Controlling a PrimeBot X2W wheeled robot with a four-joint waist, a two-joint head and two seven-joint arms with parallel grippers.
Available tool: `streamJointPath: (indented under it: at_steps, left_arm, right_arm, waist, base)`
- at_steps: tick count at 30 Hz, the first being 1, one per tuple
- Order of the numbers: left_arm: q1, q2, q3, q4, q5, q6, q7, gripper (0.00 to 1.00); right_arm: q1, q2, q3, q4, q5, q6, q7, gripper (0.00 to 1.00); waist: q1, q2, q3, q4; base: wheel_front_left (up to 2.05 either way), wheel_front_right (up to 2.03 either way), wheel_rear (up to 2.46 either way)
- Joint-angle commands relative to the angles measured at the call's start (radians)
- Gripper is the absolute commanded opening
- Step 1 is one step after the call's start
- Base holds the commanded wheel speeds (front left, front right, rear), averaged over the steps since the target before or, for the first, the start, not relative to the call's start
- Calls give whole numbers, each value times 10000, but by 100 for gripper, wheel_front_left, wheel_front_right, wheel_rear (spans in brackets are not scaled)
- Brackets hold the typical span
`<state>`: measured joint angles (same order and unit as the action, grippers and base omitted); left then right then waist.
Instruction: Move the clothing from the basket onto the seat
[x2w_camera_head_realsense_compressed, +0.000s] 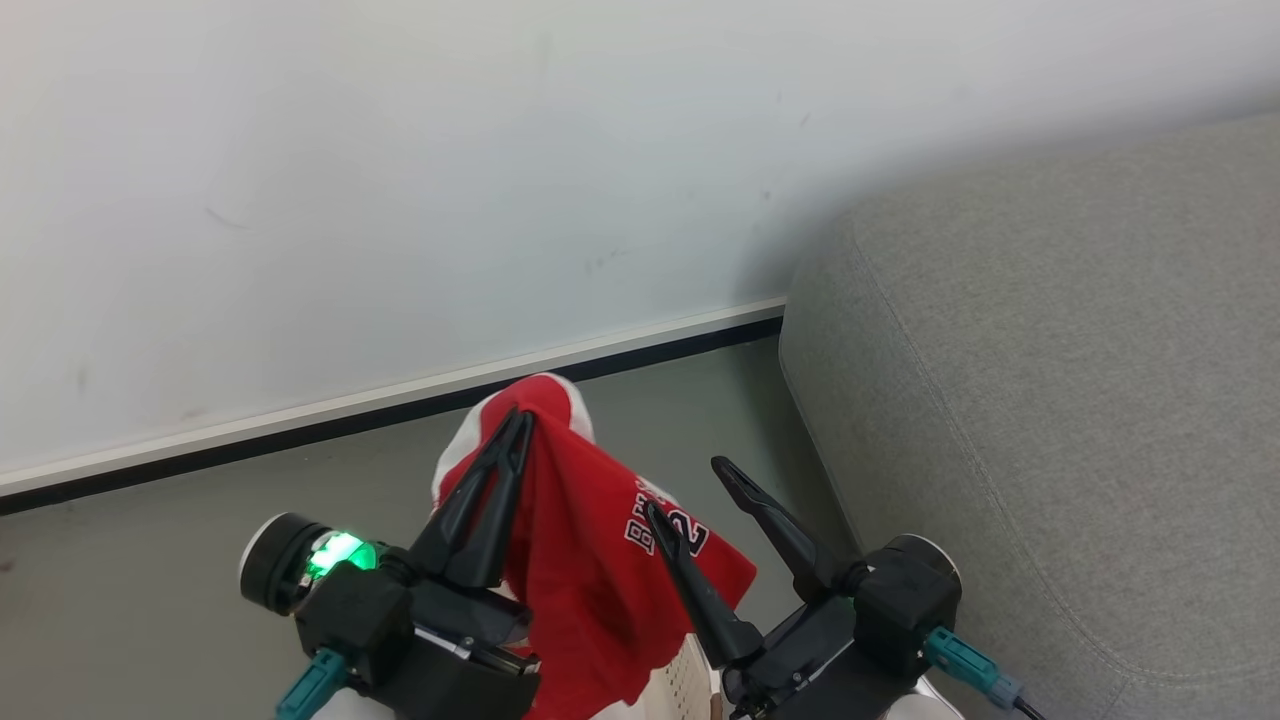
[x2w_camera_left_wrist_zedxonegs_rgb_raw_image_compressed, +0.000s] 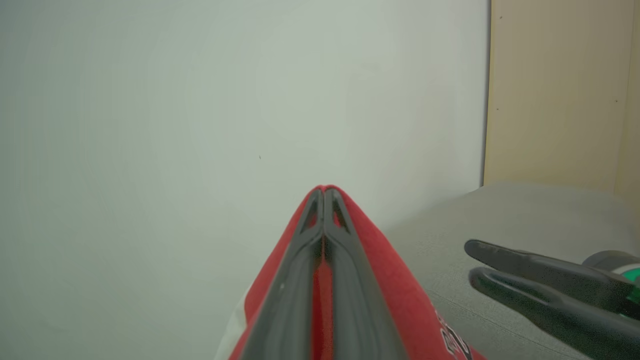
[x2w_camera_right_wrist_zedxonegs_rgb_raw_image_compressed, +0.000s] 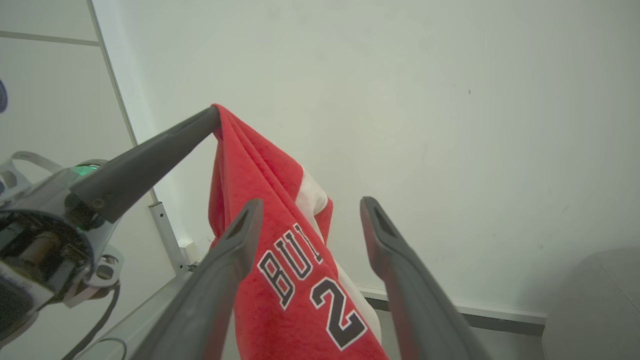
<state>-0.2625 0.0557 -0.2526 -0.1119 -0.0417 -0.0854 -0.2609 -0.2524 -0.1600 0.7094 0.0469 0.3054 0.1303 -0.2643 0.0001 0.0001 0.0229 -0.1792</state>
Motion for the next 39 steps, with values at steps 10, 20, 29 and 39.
streamJointPath:
  at_steps: [10,20,29,39]
  left_arm:
    - [-458,-29,-808,6,85,13,-45,0]
    - [-412,-27,-1081,104,111,-7,-45,0]
    - [-217,-5,-977,260,-213,-6,-45,0]
    - [121,112,-640,515,-556,28,-45,100]
  right_arm:
    - [-376,94,439,533,464,8,-19,100]
    - [-386,96,792,836,798,8,-19,0]
    - [-245,52,478,476,1038,8,-20,0]
    - [-52,40,-19,106,1019,8,-19,0]
  waist:
    - [-1,-1,45,-149]
    - [-1,-1,-46,-92]
    - [-1,-1,-6,-39]
    - [-1,-1,59,12]
  base:
    - [0,0,0]
    - [0,0,0]
    - [0,0,0]
    - [0,0,0]
